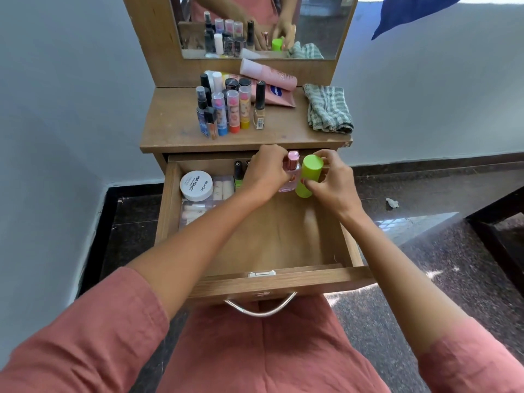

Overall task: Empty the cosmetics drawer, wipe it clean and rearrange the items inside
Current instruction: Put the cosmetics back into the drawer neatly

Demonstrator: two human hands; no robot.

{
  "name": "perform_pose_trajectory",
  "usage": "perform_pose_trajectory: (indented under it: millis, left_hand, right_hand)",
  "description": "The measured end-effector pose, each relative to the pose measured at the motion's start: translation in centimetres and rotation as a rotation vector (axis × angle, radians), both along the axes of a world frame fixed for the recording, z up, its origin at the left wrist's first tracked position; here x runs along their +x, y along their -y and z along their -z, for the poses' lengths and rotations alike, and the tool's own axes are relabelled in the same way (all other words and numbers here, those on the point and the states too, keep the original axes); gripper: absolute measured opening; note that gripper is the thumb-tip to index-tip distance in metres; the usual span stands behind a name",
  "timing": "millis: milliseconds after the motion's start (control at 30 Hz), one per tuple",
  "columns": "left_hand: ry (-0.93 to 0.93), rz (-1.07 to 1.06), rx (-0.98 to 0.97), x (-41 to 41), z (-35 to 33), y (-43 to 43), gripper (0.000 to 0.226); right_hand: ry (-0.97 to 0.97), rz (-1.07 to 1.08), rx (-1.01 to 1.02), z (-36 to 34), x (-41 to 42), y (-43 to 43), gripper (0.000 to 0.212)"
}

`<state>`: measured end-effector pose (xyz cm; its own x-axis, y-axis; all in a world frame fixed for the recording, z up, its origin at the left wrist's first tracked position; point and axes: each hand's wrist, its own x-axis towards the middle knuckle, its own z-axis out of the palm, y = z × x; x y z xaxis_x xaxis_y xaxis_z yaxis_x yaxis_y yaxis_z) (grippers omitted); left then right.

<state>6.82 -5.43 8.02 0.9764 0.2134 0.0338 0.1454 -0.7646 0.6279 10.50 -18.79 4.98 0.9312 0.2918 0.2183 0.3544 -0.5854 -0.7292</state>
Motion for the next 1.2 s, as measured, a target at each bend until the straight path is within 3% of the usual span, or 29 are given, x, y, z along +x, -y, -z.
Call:
perform_pose_trajectory:
  millis: [567, 833, 1200]
  left_hand:
    - [-0.001, -0.058, -0.090, 1.4, 3.8, 0.1, 0.012]
    - [0.016, -0.071, -0.109, 1.9, 4.3, 0.5, 0.015]
    - [-0.051, -0.237, -0.166, 2.2, 8.0, 0.4, 0.016]
  right_hand:
    - [0.036, -0.046, -0.240, 1.9, 1.5, -0.5, 0.043]
    - [0.084, 0.041, -0.354, 2.2, 2.0, 0.0, 0.046]
    - [0.089, 0.050, -0.433, 1.8, 2.4, -0.3, 0.046]
